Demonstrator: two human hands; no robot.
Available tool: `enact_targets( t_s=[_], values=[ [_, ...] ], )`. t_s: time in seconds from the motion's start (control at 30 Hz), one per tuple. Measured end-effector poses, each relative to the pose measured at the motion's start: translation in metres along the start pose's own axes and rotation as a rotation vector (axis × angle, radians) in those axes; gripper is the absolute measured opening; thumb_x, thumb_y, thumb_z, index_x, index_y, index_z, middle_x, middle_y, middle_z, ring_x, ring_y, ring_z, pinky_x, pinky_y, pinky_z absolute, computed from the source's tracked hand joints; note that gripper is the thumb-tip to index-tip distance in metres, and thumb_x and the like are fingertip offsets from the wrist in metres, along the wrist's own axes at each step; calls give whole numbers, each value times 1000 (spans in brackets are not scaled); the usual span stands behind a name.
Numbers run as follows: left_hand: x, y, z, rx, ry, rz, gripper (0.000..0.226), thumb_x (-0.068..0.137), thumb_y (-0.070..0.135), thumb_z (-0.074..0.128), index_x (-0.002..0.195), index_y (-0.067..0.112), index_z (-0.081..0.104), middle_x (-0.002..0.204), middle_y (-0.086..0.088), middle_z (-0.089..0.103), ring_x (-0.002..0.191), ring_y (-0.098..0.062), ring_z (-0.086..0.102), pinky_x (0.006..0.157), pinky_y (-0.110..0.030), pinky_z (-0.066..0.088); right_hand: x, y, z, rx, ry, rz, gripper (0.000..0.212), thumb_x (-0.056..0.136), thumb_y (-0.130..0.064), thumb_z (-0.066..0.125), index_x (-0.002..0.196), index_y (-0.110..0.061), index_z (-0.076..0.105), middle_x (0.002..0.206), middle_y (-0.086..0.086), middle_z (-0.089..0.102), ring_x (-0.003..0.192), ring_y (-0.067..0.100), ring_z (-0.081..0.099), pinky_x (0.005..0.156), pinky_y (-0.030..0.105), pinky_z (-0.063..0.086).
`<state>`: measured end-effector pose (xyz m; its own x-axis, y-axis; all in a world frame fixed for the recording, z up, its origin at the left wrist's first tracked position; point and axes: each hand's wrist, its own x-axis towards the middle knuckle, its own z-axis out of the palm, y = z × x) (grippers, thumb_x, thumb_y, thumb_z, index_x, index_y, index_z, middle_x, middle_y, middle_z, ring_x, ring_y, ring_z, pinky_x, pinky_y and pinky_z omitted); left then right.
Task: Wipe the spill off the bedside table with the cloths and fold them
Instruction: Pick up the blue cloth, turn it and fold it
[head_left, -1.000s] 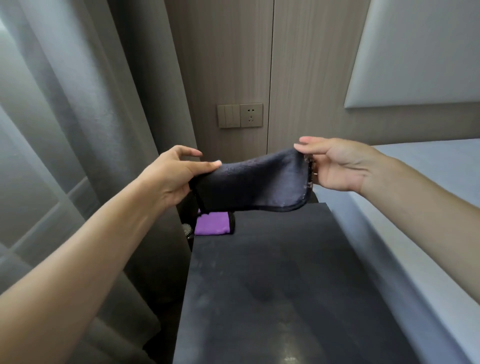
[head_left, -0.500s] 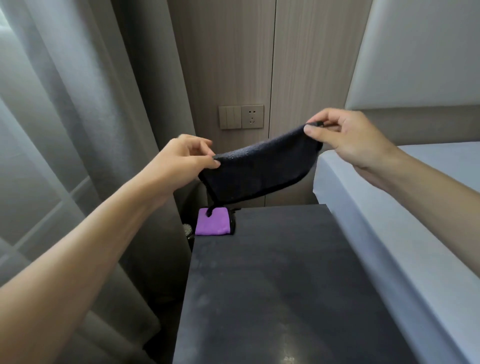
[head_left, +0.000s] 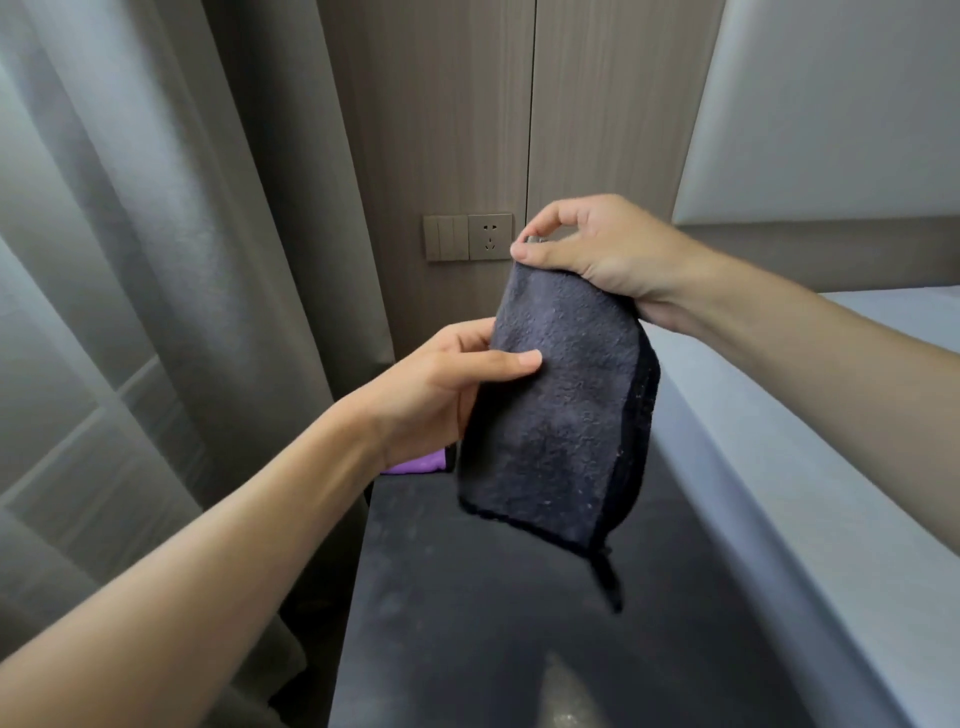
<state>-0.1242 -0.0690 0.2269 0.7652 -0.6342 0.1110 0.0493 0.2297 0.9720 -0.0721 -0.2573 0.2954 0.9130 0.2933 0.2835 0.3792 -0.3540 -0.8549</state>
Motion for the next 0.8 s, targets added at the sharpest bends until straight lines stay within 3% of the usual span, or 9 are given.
enact_targets(
  t_s=[0.13, 0.23, 0.37, 0.47, 0.53, 0.6, 0.67, 0.73, 0.8],
  values=[
    [3, 2, 3, -19, 61, 37, 20, 89, 11, 61, 108, 9, 68, 100, -10, 74, 89, -22, 73, 78, -30, 57, 2, 25, 5, 38, -2, 262, 20, 90, -36, 74, 94, -16, 73, 88, 1, 73, 77, 12, 65, 64, 20, 53],
    [4, 3, 2, -87, 120, 71, 18, 89, 10, 61, 104, 11, 70, 96, -7, 74, 86, -19, 72, 76, -30, 58, -14, 45, 6, 60, 101, 427, 38, 99, -44, 61, 98, -8, 71, 90, 5, 67, 82, 21, 61, 70, 27, 48],
    [4, 4, -4, -180, 176, 97, 27, 87, 11, 59, 113, 6, 66, 103, -11, 74, 91, -22, 73, 81, -33, 59, -54, 58, 10, 101, 102, 549, 66, 98, -67, 36, 64, -18, 62, 59, 3, 61, 53, 19, 57, 54, 26, 45],
    [4, 2, -9, -218, 219, 79, 29, 88, 11, 57, 116, 5, 64, 106, -13, 73, 93, -25, 72, 86, -36, 59, -67, 60, 16, 261, -57, 555, 83, 93, -78, 26, 58, -18, 71, 69, 10, 70, 63, 20, 66, 67, 34, 54],
    [3, 0, -11, -221, 230, 59, 33, 87, 10, 57, 120, 3, 62, 108, -13, 72, 95, -25, 71, 86, -36, 59, -67, 57, 19, 441, -113, 459, 71, 93, -74, 36, 78, -16, 74, 80, 10, 71, 74, 21, 64, 78, 38, 49],
    [2, -1, -12, -186, 253, 29, 40, 90, 8, 55, 129, -1, 57, 112, -13, 70, 96, -25, 70, 86, -38, 56, -64, 52, 23, 538, -47, 385, 45, 97, -55, 52, 100, -15, 73, 96, 13, 71, 84, 21, 63, 77, 36, 50],
    [2, 0, -14, -102, 307, -10, 36, 95, 6, 52, 130, -1, 57, 113, -14, 68, 93, -26, 68, 78, -38, 57, -60, 50, 24, 500, 64, 345, 34, 97, -32, 61, 113, -3, 71, 114, 21, 72, 93, 26, 67, 81, 39, 53],
    [3, 2, -16, 5, 362, -42, 28, 98, 3, 51, 122, 3, 64, 108, -14, 71, 85, -24, 71, 65, -35, 61, -57, 49, 24, 507, 112, 311, 28, 96, -17, 62, 117, 0, 70, 119, 23, 71, 99, 31, 71, 86, 42, 55],
    [5, 5, -17, 44, 417, -41, 27, 97, 0, 50, 119, 4, 66, 104, -13, 73, 79, -22, 74, 59, -32, 62, -55, 48, 23, 592, 89, 260, 25, 97, -10, 58, 118, -6, 70, 116, 19, 73, 99, 28, 73, 79, 36, 60]
  ],
)
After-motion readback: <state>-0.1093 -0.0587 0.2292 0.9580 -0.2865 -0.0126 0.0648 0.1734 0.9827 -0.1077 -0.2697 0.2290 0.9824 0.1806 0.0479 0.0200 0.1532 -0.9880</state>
